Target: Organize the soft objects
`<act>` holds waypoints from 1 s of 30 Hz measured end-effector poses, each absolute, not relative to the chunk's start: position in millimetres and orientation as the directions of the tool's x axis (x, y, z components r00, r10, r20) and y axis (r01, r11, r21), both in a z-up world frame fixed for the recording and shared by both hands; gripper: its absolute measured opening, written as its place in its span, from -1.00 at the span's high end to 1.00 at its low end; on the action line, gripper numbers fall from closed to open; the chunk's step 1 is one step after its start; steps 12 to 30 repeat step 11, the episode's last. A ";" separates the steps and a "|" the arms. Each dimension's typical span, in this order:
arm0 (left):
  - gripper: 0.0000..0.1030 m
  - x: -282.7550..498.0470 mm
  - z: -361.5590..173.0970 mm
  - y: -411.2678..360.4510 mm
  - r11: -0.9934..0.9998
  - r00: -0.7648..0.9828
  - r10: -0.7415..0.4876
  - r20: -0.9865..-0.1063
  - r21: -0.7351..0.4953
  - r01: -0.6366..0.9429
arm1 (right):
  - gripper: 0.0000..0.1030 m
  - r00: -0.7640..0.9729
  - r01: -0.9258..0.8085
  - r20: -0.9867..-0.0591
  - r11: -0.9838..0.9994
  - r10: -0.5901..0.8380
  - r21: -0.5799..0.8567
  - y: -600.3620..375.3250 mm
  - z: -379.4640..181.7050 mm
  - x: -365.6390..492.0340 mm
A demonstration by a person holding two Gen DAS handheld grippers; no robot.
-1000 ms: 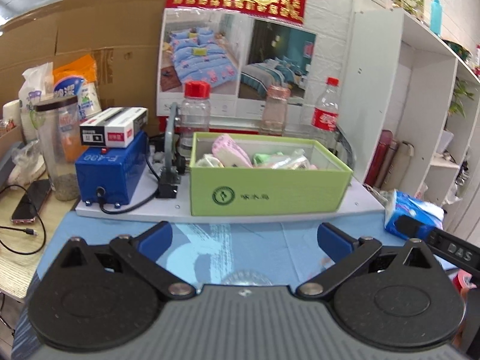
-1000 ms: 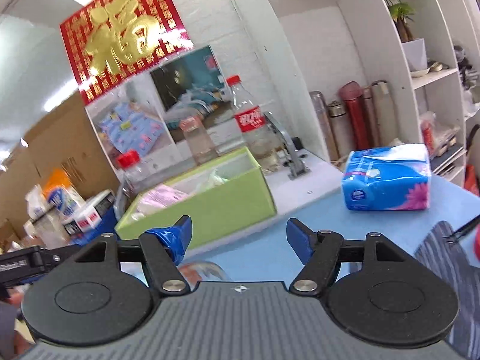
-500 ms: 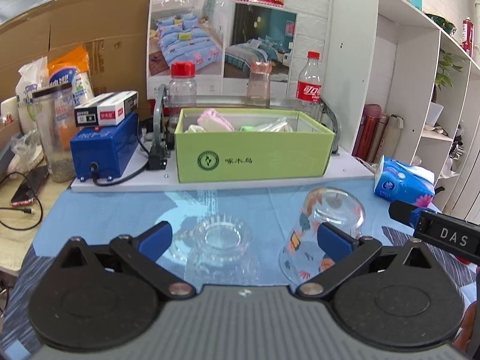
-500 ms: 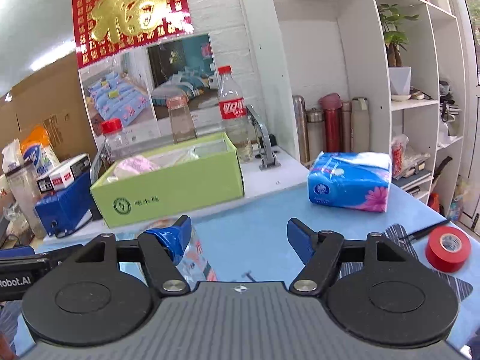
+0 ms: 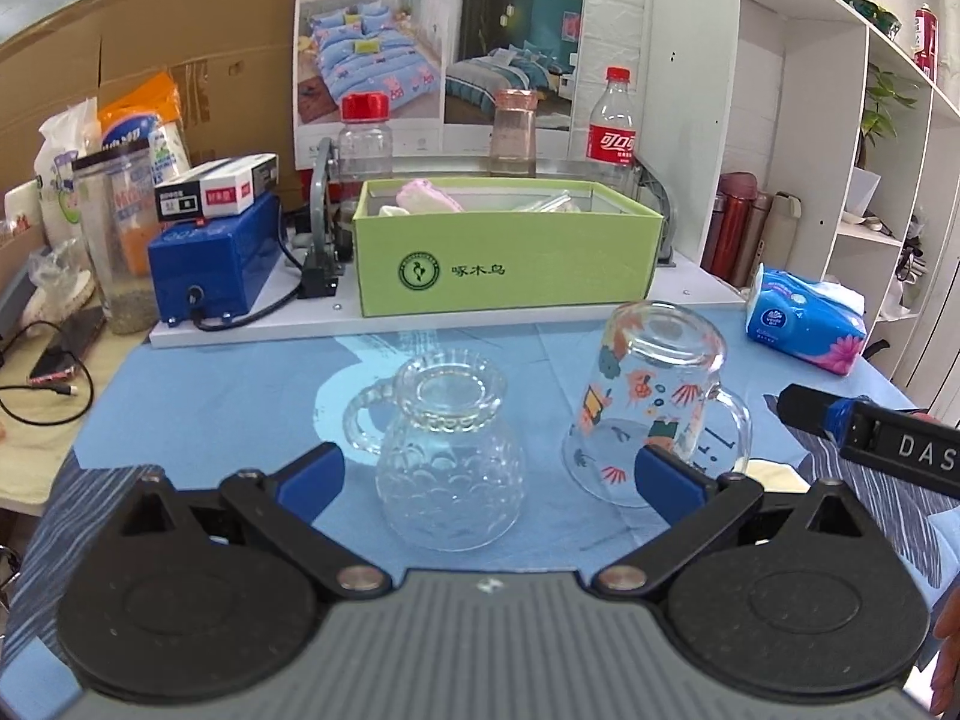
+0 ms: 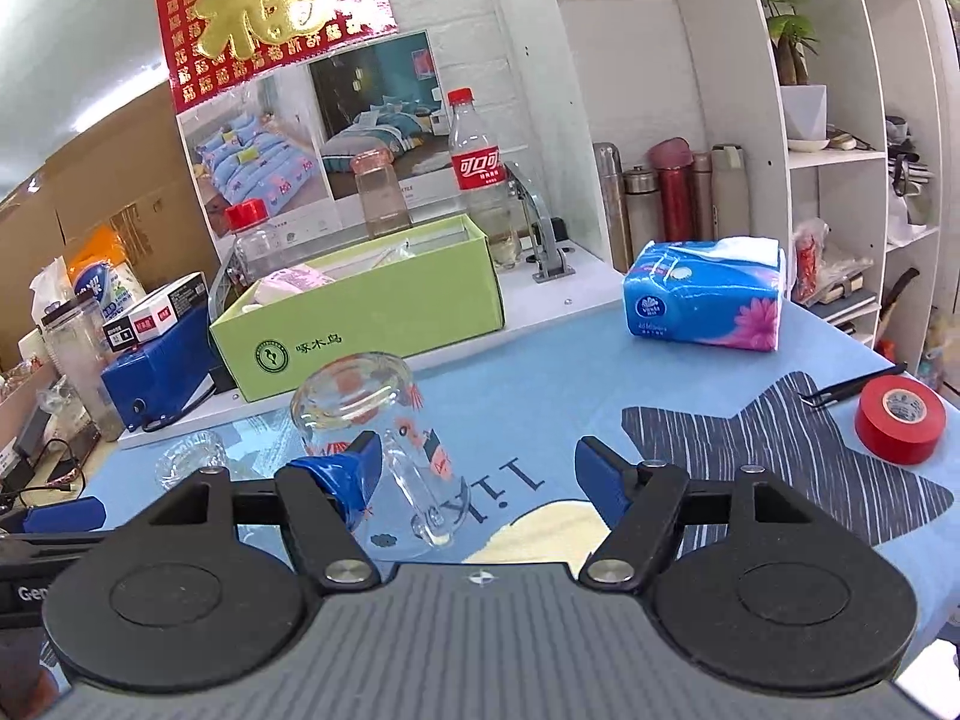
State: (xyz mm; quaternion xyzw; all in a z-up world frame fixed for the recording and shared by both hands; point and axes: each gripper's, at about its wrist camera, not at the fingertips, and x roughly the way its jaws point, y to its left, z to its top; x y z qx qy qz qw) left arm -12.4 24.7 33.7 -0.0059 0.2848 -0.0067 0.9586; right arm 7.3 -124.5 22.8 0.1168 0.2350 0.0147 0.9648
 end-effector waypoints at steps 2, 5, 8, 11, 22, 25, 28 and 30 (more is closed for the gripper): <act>-0.99 -13.5 33.9 24.5 1.000 0.842 0.001 -0.539 -0.002 -0.002 | -0.11 0.888 0.030 -0.453 0.973 0.079 0.230 -124.8 22.1 7.2; -0.99 -15.8 33.9 24.6 1.000 0.850 0.012 -0.527 0.011 -0.008 | -0.12 0.884 0.031 -0.460 0.973 0.080 0.227 -123.8 21.3 6.9; -0.94 -17.0 33.8 26.2 1.000 0.853 0.015 -0.522 0.007 -0.013 | -0.12 0.881 0.022 -0.465 0.974 0.089 0.227 -121.6 20.1 7.0; -0.99 -16.3 33.5 26.5 1.000 0.852 0.027 -0.523 0.021 -0.018 | -0.12 0.877 0.013 -0.471 0.974 0.097 0.225 -119.2 19.2 7.3; -0.99 -16.3 33.5 26.5 1.000 0.852 0.027 -0.523 0.021 -0.018 | -0.12 0.877 0.013 -0.471 0.974 0.097 0.225 -119.2 19.2 7.3; -0.99 -16.3 33.5 26.5 1.000 0.852 0.027 -0.523 0.021 -0.018 | -0.12 0.877 0.013 -0.471 0.974 0.097 0.225 -119.2 19.2 7.3; -0.99 -16.3 33.5 26.5 1.000 0.852 0.027 -0.523 0.021 -0.018 | -0.12 0.877 0.013 -0.471 0.974 0.097 0.225 -119.2 19.2 7.3; -0.99 -16.3 33.5 26.5 1.000 0.852 0.027 -0.523 0.021 -0.018 | -0.12 0.877 0.013 -0.471 0.974 0.097 0.225 -119.2 19.2 7.3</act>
